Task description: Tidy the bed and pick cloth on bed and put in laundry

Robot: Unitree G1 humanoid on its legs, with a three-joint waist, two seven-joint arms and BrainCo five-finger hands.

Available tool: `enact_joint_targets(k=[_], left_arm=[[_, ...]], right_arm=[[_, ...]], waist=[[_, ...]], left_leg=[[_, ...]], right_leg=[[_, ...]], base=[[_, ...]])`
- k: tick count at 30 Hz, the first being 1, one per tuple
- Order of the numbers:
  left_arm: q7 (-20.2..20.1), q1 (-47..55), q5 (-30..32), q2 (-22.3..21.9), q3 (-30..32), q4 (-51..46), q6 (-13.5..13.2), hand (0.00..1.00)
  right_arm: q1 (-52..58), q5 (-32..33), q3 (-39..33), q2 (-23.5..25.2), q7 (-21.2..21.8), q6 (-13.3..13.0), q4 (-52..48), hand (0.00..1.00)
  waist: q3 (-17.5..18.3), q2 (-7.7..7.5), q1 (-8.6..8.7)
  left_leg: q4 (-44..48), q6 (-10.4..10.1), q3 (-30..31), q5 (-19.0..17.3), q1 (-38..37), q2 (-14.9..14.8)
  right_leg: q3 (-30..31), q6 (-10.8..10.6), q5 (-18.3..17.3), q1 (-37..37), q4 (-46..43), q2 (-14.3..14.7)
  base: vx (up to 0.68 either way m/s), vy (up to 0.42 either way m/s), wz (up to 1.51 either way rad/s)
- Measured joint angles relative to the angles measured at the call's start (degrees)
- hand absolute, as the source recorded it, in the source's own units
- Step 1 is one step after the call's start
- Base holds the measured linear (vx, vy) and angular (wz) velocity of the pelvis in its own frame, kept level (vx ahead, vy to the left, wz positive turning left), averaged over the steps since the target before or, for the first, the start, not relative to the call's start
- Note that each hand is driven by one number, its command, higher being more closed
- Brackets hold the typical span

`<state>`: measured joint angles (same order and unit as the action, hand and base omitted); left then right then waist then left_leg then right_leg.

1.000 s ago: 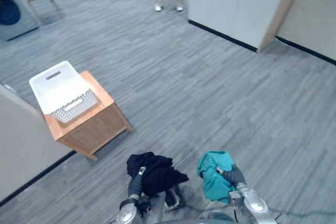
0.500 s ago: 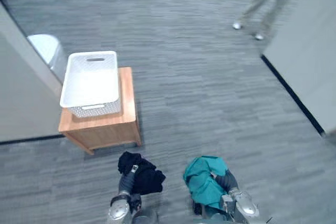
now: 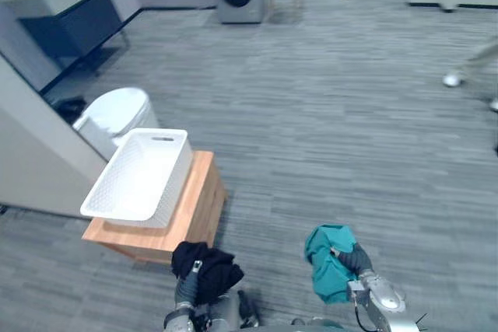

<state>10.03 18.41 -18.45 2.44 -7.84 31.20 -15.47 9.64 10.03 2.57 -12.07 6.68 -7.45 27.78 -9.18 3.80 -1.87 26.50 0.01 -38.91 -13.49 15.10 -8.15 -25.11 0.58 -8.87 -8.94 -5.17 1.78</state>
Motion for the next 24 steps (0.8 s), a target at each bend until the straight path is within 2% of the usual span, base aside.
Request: enact_joint_targets(k=[1, 2, 3, 4, 5, 6, 7, 9, 10, 11, 12, 13, 14, 15, 16, 17, 18, 19, 20, 21, 22, 23, 24], left_arm=[[0.0, 0.2, 0.0, -0.1, -0.1, 0.0, 0.0, 1.00], [0.1, 0.4, 0.0, -0.1, -0.6, 0.1, 0.3, 1.00], [0.1, 0.4, 0.0, 0.0, -0.7, 0.1, 0.3, 1.00], [0.4, 0.4, 0.3, -0.3, -0.6, 1.1, 0.2, 1.00], [0.5, -0.3, 1.1, 1.4, -0.5, 1.5, 0.2, 1.00], [0.8, -1.2, 1.3, 2.2, -0.8, 2.2, 0.1, 1.00], [1.4, -2.6, 1.9, 2.9, -1.5, 3.3, 0.1, 1.00], [1.8, -2.8, 2.1, 3.6, -1.8, 3.6, 0.2, 1.00], [1.8, -2.8, 2.3, 3.6, -1.8, 3.6, 0.2, 1.00], [1.8, -2.9, 2.8, 4.1, -1.8, 3.5, 0.2, 1.00], [1.6, -3.6, 3.2, 5.3, -2.4, 3.4, 0.2, 1.00], [1.5, -3.9, 3.2, 5.8, -2.8, 3.4, 0.2, 1.00], [1.5, -4.5, 3.2, 6.9, -2.9, 3.4, 0.3, 1.00], [1.5, -4.4, 3.2, 8.6, -2.7, 3.4, 0.6, 1.00], [1.5, -4.4, 3.2, 9.3, -2.7, 3.3, 0.7, 1.00], [1.4, -4.4, 3.2, 11.0, -2.7, 2.8, 1.2, 1.00], [1.3, -5.6, 3.1, 9.3, -2.6, 3.4, 1.9, 1.00], [1.2, -5.4, 3.1, 8.7, -2.7, 2.8, 1.9, 1.00], [0.7, -5.5, 3.1, 6.5, -2.9, 1.9, 1.6, 1.00], [0.0, -5.9, 3.1, 4.9, -2.9, 1.9, 1.8, 1.00], [-0.1, -5.9, 3.1, 4.5, -2.9, 1.9, 1.9, 1.00], [-0.4, -5.8, 3.1, 4.2, -3.3, 1.9, 1.9, 1.00], [-1.2, -5.8, 3.2, 4.2, -3.3, 1.9, 1.8, 1.00]], right_arm=[[0.0, 0.0, 0.3, 0.0, 0.0, -0.2, 0.0, 1.00], [-0.1, -0.3, 1.0, 0.3, 0.1, -0.8, 0.2, 1.00], [-0.1, -0.6, 1.3, 0.3, 0.1, -1.0, 0.4, 1.00], [-1.4, -0.5, 2.9, -0.3, 0.6, -1.3, 2.1, 1.00], [-3.1, -0.4, 3.9, 0.5, 0.9, -1.2, 4.9, 1.00], [-3.2, -0.4, 4.3, 0.7, 0.9, -1.2, 5.2, 1.00], [-3.4, -0.5, 5.1, 0.7, 1.0, -1.2, 5.2, 1.00], [-3.3, -0.5, 7.3, 1.1, 1.0, -1.4, 5.1, 1.00], [-3.3, -0.4, 7.8, 1.1, 0.9, -1.5, 5.1, 1.00], [-2.8, -0.4, 9.1, 1.4, 0.6, -1.7, 4.2, 1.00], [-2.1, 0.1, 9.7, 2.0, -0.5, -1.8, 2.5, 1.00], [-2.0, 0.2, 9.7, 2.4, -0.7, -1.9, 2.3, 1.00], [-2.0, 0.6, 9.7, 3.4, -1.4, -2.0, 2.3, 1.00], [-1.9, 0.7, 9.7, 4.6, -2.0, -2.2, 2.3, 1.00], [-2.0, 0.8, 9.7, 5.1, -2.0, -2.4, 2.3, 1.00], [-2.0, 1.3, 9.5, 5.8, -1.9, -3.2, 2.3, 1.00], [-3.7, 2.0, 8.4, 4.1, -2.1, -3.3, 3.6, 1.00], [-4.2, 2.4, 8.0, 3.5, -2.3, -3.3, 3.6, 1.00], [-5.9, 2.9, 7.0, 1.9, -3.0, -3.3, 2.9, 1.00], [-6.6, 3.0, 6.1, 1.0, -3.1, -3.2, 2.9, 1.00], [-6.7, 3.0, 5.3, 0.9, -3.2, -3.1, 2.9, 1.00], [-6.1, 3.0, 4.1, 0.9, -3.3, -2.8, 2.9, 1.00], [-5.7, 3.1, 2.8, 1.0, -3.3, -2.9, 2.9, 1.00]], waist=[[0.1, -0.31, -0.63], [0.6, -1.02, -1.55], [0.9, -1.37, -1.94], [1.5, -1.14, -2.23], [1.9, -2.97, -1.74], [1.7, -3.54, -1.32], [1.3, -4.13, -0.20], [0.6, -4.17, 0.49], [0.5, -4.01, 0.97], [0.4, -3.39, 1.32], [0.3, -3.57, 1.34], [0.3, -3.66, 1.25], [0.7, -4.91, 1.15], [0.7, -6.19, 0.83], [0.8, -7.09, 0.88], [1.2, -10.04, 1.18], [0.7, -6.90, 0.80], [0.7, -5.81, 0.76], [-1.0, -3.11, 0.87], [-2.3, -1.63, 1.19], [-2.7, -1.41, 1.14], [-2.9, -1.53, 1.22], [-3.0, -1.74, 1.19]], left_leg=[[-1.6, 1.3, -3.2, -0.7, -0.2, 0.6], [-4.5, 5.8, -5.8, -1.0, -1.0, 2.4], [-5.4, 7.8, -5.8, -1.2, -1.5, 3.2], [-6.9, 13.7, -4.1, 0.6, -2.7, 4.3], [-7.5, 16.4, 0.3, 1.3, -3.9, 6.6], [-8.0, 16.3, 2.4, 1.5, -4.5, 7.7], [-8.8, 15.9, 7.8, 1.4, -6.2, 9.5], [-11.1, 14.3, 17.0, 1.6, -10.7, 11.0], [-11.7, 13.7, 19.5, 1.6, -11.7, 11.1], [-12.6, 12.8, 25.2, 1.6, -13.0, 11.0], [-13.0, 11.5, 30.8, 1.8, -13.4, 10.7], [-12.9, 10.6, 32.8, 1.9, -13.5, 10.7], [-12.1, 8.4, 37.0, 1.9, -13.4, 10.8], [-9.7, 6.1, 39.9, 0.5, -13.0, 11.2], [-8.4, 5.2, 40.1, -0.4, -12.8, 11.6], [-5.5, 3.0, 38.2, -2.8, -12.0, 12.7], [-2.2, 1.3, 35.9, -5.0, -11.5, 9.0], [-1.3, -0.2, 34.2, -5.5, -10.9, 7.4], [1.5, -2.7, 29.8, -6.1, -10.2, 4.1], [5.4, -4.5, 25.8, -5.2, -9.6, 1.6], [7.4, -5.4, 23.9, -5.1, -9.4, 0.5], [8.1, -5.1, 20.7, -5.5, -10.1, -1.3], [4.7, -4.9, 19.9, -5.1, -10.8, -1.8]], right_leg=[[-1.8, -0.1, -2.2, -0.7, -0.8, 0.4], [-5.0, -0.7, -7.0, -0.7, -5.2, 0.1], [-6.4, -1.2, -8.9, -0.4, -8.0, -0.3], [-7.8, -2.5, -11.6, 2.8, -22.1, -2.4], [-7.0, -1.7, -9.3, 8.5, -39.8, -7.6], [-5.7, -1.4, -9.2, 10.7, -45.3, -9.8], [-2.6, -0.1, -10.8, 14.4, -51.5, -11.9], [5.0, -1.0, -11.9, 17.5, -46.1, -11.7], [6.9, -1.2, -11.8, 17.8, -42.7, -11.2], [13.1, -3.2, -11.4, 19.0, -34.1, -9.1], [20.9, -6.5, -9.3, 20.5, -24.5, -7.1], [24.0, -7.2, -8.0, 20.8, -20.7, -6.5], [28.6, -8.3, -4.3, 20.9, -13.4, -6.2], [30.6, -7.7, 0.6, 20.7, -8.1, -6.3], [30.9, -7.3, 3.1, 20.7, -6.8, -6.4], [31.0, -6.9, 12.0, 21.0, -6.1, -8.0], [27.5, -6.5, 10.7, 20.9, -9.1, -6.6], [26.8, -6.2, 10.5, 20.4, -8.6, -6.2], [25.1, -5.4, 10.0, 17.7, -6.0, -5.4], [23.7, -4.8, 9.8, 14.6, -4.5, -5.2], [23.0, -4.6, 9.7, 13.3, -3.9, -5.3], [21.6, -4.0, 9.3, 9.9, -2.7, -5.8], [20.9, -4.1, 9.1, 8.7, -2.4, -6.1]], base=[[0.43, -0.178, 0.82], [0.34, -0.113, 0.73], [0.45, -0.103, 0.76], [0.46, -0.071, 1.00], [0.46, -0.103, 1.17], [0.54, -0.167, 1.93], [0.54, -0.210, 2.11], [0.44, -0.172, 2.26], [0.34, -0.185, 2.14], [0.42, -0.259, 2.35], [0.42, -0.277, 2.37], [0.48, -0.383, 2.25], [0.48, -0.423, 1.99], [0.49, -0.441, 1.84], [0.43, -0.410, 1.71], [0.39, -0.387, 1.40], [0.35, -0.340, 1.21], [0.26, -0.230, 0.75], [0.19, -0.151, 0.64], [0.17, -0.128, 0.65], [0.14, -0.102, 0.64], [0.12, -0.054, 0.48], [0.11, -0.028, 0.39]])
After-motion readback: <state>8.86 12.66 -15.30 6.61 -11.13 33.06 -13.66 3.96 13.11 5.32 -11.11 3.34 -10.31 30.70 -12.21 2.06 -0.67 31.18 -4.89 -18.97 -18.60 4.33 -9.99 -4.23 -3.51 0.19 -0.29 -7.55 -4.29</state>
